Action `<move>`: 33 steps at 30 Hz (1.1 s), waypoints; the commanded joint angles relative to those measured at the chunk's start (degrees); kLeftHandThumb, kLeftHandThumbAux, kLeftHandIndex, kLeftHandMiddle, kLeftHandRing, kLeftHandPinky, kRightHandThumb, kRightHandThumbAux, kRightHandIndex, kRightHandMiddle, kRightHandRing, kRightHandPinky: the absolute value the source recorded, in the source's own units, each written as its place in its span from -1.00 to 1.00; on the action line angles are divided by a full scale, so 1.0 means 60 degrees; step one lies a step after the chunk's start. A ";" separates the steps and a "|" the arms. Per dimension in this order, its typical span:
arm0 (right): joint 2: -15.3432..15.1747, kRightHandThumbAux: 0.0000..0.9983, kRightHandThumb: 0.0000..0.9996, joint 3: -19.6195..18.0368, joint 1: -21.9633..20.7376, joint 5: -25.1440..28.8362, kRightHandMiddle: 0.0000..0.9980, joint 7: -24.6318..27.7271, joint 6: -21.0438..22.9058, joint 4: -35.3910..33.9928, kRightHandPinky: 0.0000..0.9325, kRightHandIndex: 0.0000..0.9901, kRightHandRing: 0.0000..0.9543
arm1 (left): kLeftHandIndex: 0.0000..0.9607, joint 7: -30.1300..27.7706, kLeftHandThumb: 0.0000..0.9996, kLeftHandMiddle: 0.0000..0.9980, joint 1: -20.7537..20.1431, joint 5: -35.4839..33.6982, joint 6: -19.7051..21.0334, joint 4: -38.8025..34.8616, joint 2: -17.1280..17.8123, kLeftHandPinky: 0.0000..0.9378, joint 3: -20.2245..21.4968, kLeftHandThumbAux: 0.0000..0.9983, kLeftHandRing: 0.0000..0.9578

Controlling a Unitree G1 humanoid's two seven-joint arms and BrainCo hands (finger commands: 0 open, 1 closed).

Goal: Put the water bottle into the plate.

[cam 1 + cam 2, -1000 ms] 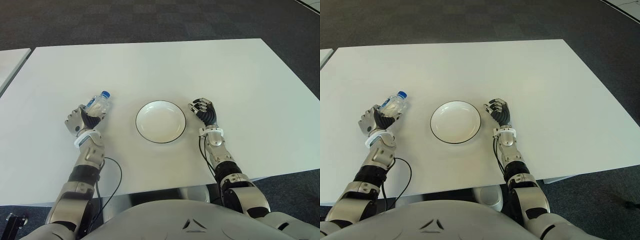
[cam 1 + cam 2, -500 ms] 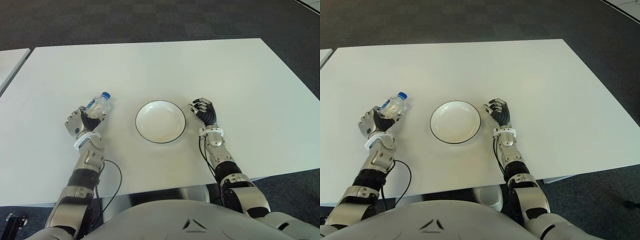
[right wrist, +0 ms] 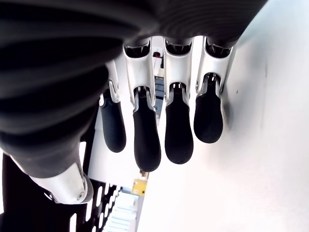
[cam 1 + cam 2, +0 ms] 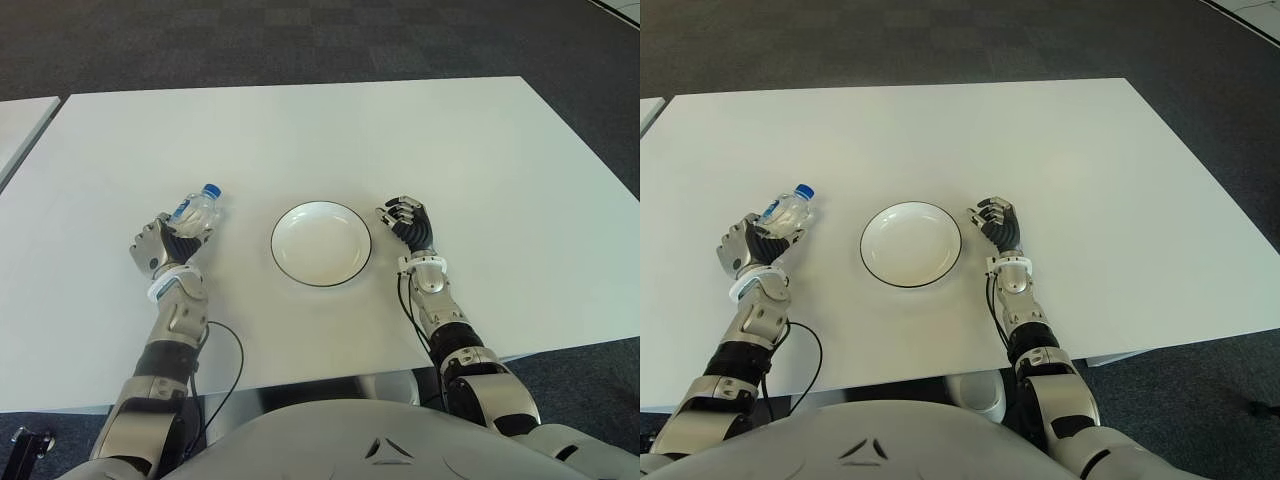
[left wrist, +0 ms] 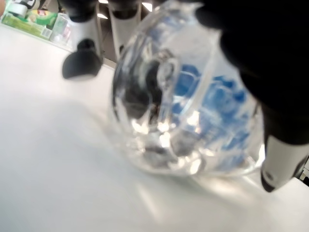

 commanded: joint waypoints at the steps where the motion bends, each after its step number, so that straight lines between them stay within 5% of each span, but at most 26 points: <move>1: 0.0053 0.46 0.42 -0.0006 0.0116 0.0035 0.25 0.0025 0.0074 0.0215 0.38 -0.13 0.33 | -0.18 -0.0208 0.70 0.06 0.0564 -0.0454 -0.0361 -0.0392 -0.0358 0.81 0.0025 0.34 0.79; 17: 0.0031 0.46 0.42 0.0004 0.0073 0.0012 0.25 0.0040 0.0062 0.0272 0.35 -0.12 0.33 | -0.18 0.0339 0.70 0.07 0.0982 -0.0777 -0.2443 -0.1513 -0.0470 0.80 0.0305 0.34 0.81; 33: 0.0006 0.46 0.41 0.0016 0.0057 0.0000 0.24 0.0065 -0.0027 0.0379 0.35 -0.12 0.31 | -0.18 -0.0458 0.70 0.07 -0.0272 -0.0528 -0.2701 -0.2348 -0.0135 0.79 0.0112 0.34 0.82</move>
